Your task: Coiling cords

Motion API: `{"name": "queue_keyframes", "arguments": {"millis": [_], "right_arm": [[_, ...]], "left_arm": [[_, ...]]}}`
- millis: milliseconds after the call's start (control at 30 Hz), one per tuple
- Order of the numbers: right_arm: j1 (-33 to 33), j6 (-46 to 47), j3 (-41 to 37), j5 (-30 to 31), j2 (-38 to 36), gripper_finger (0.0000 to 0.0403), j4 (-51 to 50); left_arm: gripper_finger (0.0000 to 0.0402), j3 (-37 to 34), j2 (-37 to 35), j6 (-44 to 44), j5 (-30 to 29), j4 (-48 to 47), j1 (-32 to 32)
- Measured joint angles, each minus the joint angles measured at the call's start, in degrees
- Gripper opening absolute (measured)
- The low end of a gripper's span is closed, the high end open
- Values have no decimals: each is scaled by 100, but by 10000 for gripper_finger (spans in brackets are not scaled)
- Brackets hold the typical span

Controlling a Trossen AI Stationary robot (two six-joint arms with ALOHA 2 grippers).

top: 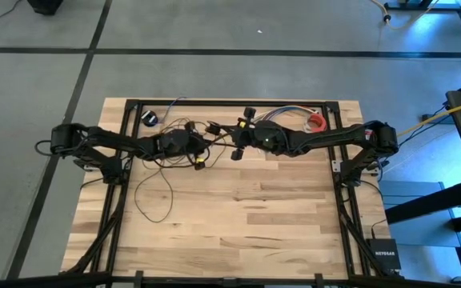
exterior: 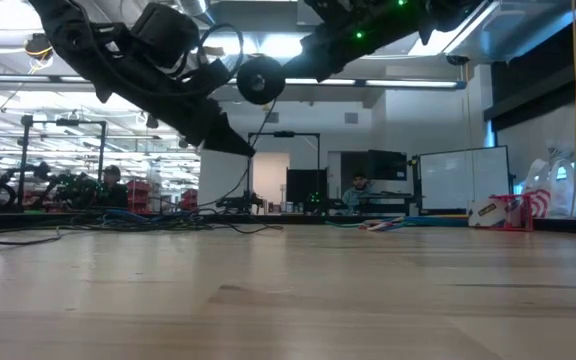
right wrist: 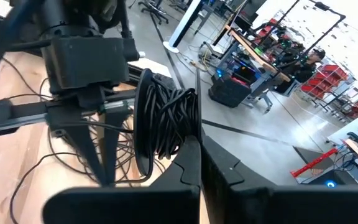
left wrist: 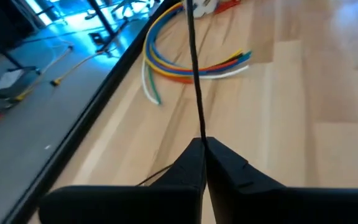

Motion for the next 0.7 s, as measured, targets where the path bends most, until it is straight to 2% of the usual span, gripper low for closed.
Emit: {"name": "queue_keyframes", "arguments": {"millis": [333, 700], "right_arm": [[22, 3, -2, -59, 0, 1, -4], [-24, -39, -2, -351, -2, 1, -323]], "left_arm": [[2, 0, -785, 553, -878, -756, 21], [3, 0, -2057, 584, -896, -1415, 396]]}}
